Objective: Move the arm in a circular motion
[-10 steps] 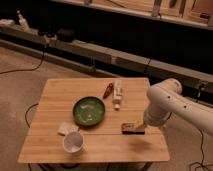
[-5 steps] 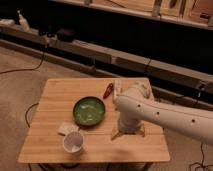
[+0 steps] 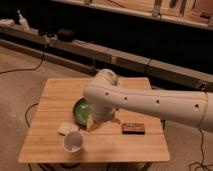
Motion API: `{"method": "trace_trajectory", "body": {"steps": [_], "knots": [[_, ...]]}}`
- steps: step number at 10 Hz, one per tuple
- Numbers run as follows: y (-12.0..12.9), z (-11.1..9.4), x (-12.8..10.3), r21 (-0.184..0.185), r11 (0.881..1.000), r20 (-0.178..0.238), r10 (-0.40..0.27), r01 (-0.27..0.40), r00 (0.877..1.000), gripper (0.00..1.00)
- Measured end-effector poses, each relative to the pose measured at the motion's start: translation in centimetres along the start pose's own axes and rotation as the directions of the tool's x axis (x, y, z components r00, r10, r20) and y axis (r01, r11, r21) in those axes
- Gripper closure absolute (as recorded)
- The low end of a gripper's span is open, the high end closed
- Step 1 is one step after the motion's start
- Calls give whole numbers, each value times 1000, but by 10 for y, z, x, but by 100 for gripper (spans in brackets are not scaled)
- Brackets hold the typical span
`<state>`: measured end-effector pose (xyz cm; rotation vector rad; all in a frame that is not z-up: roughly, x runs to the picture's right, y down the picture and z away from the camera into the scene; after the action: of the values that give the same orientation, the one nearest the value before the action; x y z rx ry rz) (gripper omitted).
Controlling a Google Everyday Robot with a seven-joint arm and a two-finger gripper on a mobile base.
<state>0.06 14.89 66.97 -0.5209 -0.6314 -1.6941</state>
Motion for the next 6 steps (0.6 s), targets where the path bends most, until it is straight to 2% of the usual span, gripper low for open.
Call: {"method": "trace_trajectory", "body": {"steps": [2, 5, 6], "knots": [[24, -3, 45, -4, 1000, -38, 6, -6, 999, 20], [67, -12, 88, -8, 1000, -98, 7, -7, 995, 20], [74, -11, 93, -4, 1000, -107, 8, -8, 994, 20]]}}
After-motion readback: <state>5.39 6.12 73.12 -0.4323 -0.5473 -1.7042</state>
